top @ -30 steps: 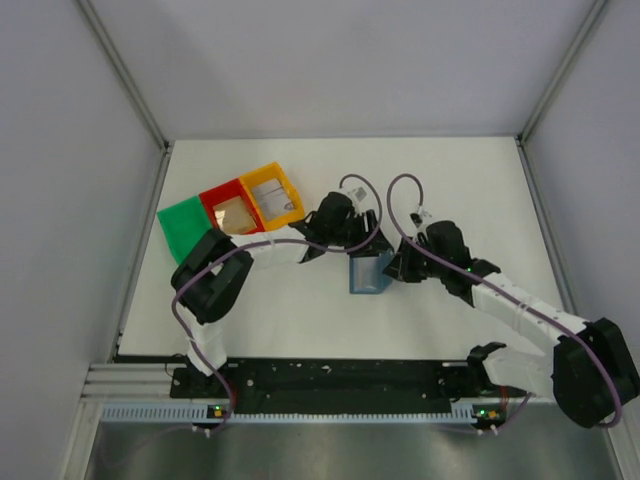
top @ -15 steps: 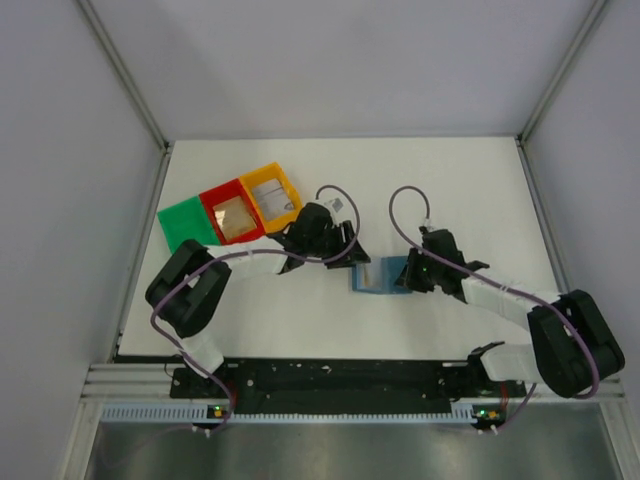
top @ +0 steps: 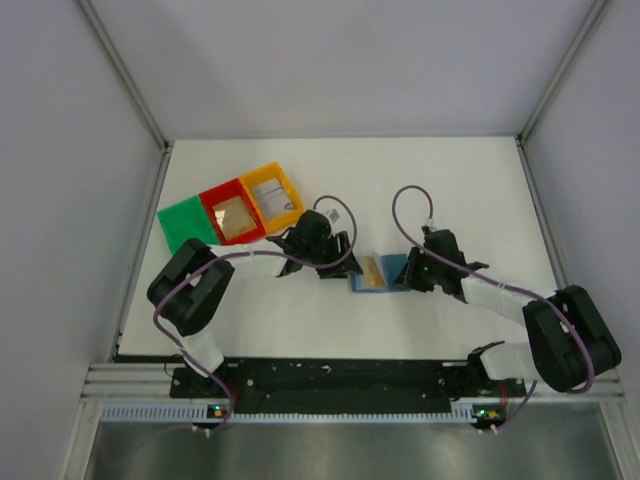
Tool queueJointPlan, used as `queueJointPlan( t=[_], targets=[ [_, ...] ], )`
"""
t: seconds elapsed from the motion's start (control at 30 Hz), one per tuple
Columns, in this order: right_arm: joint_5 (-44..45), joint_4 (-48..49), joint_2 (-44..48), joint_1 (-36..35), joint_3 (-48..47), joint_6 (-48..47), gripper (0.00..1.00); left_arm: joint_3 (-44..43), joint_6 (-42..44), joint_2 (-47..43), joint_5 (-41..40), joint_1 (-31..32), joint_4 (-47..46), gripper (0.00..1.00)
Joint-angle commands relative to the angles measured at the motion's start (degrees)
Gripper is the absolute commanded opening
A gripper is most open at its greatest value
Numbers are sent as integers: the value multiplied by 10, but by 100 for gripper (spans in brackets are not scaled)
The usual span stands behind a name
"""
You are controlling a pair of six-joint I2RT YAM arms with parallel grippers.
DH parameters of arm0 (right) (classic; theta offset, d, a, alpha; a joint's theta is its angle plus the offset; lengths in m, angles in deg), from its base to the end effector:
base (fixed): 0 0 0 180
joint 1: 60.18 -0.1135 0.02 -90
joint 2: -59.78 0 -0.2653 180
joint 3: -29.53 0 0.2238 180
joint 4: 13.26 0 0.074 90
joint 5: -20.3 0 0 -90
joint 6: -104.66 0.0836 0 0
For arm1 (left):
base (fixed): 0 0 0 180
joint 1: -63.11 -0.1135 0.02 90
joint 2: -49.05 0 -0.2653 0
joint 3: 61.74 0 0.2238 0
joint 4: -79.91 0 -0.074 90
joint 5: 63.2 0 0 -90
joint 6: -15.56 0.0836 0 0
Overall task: Take the credit cards out of the card holder
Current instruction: Open the card holder at the center of the board.
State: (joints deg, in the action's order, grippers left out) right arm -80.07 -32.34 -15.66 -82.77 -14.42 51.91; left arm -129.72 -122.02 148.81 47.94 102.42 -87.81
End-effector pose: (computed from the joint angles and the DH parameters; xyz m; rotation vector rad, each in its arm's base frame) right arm 0.2189 0.1074 0.1327 0.2435 2.5440 0.6574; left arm 0.2629 -0.2542 0.1514 0.0175 2.5904 -1.1026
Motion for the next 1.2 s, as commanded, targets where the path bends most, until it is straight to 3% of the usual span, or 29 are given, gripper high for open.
queueJointPlan(
  t=[0.0,0.53,0.63,0.73,0.97,1.17],
  targets=[
    [-2,23,-8,7,13,-2,18,-26,13,17,-15,2,20,58],
    [-20,56,-24,7,35,7,18,-41,-32,62,4,13,-16,58],
    [-26,63,-26,7,39,9,18,-40,-41,69,4,16,-22,54],
    [-32,67,-26,6,43,11,18,-36,-48,69,1,17,-30,46],
    [-42,2,20,6,11,-9,24,-35,-39,30,-17,17,-6,1],
    [-18,-91,115,6,-61,-37,33,-43,11,-23,-86,21,96,0]
  ],
)
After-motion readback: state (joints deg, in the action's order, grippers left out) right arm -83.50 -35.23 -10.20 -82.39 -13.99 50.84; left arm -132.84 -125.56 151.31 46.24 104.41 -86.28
